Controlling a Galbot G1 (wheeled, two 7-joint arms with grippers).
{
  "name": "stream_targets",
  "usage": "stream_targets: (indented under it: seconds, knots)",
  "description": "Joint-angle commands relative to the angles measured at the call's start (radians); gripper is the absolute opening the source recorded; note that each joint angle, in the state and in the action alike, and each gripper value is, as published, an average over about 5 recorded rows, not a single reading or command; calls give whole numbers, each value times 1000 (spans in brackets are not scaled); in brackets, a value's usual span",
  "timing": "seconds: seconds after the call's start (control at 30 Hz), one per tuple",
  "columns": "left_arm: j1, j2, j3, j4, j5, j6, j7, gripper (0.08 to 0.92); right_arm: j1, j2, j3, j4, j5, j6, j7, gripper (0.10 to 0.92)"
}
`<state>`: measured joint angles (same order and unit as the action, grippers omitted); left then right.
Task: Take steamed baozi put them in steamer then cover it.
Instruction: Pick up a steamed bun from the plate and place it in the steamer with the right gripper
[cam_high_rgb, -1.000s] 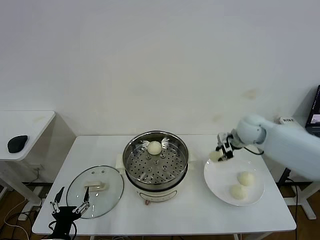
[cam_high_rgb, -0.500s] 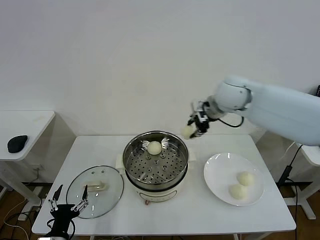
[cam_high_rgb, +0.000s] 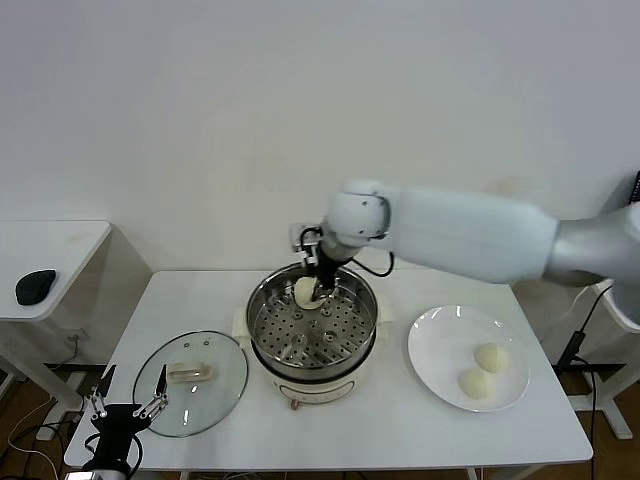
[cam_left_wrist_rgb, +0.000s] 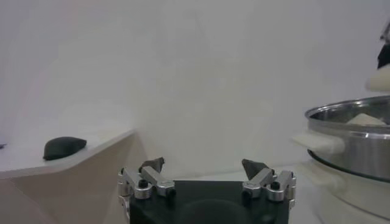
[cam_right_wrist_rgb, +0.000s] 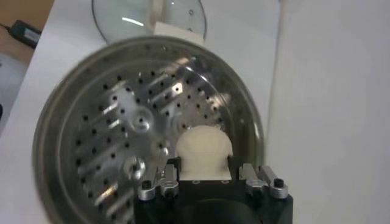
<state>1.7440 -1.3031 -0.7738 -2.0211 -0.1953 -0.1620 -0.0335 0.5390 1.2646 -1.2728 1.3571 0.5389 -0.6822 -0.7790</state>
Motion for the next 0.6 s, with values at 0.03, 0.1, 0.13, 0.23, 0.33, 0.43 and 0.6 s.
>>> stream_targets:
  seconds: [0.03,0.1,0.13,0.23,0.33,0.43,0.6]
  knots:
    - [1,-3,-3,6,-1,-5,1,823,-89,156,-6,-130,31,-44,57,501]
    - [2,-4,-3,9,-1,-8,2,823,-95,170,-7,-141,31,-45,60,501]
    - [2,-4,-3,10,-1,-9,2,823,-97,175,-7,-145,31,-45,61,501]
    - [2,-4,-3,12,-1,-11,3,823,-100,189,-8,-157,30,-44,66,501]
    - [1,-4,-3,12,0,-11,3,823,-104,200,-8,-170,31,-44,70,504]
    - [0,-5,0,13,1,-11,4,823,-106,204,-8,-175,32,-45,72,509]
    - [-1,-5,3,14,3,-10,4,823,-91,183,-7,-157,28,-45,59,580]
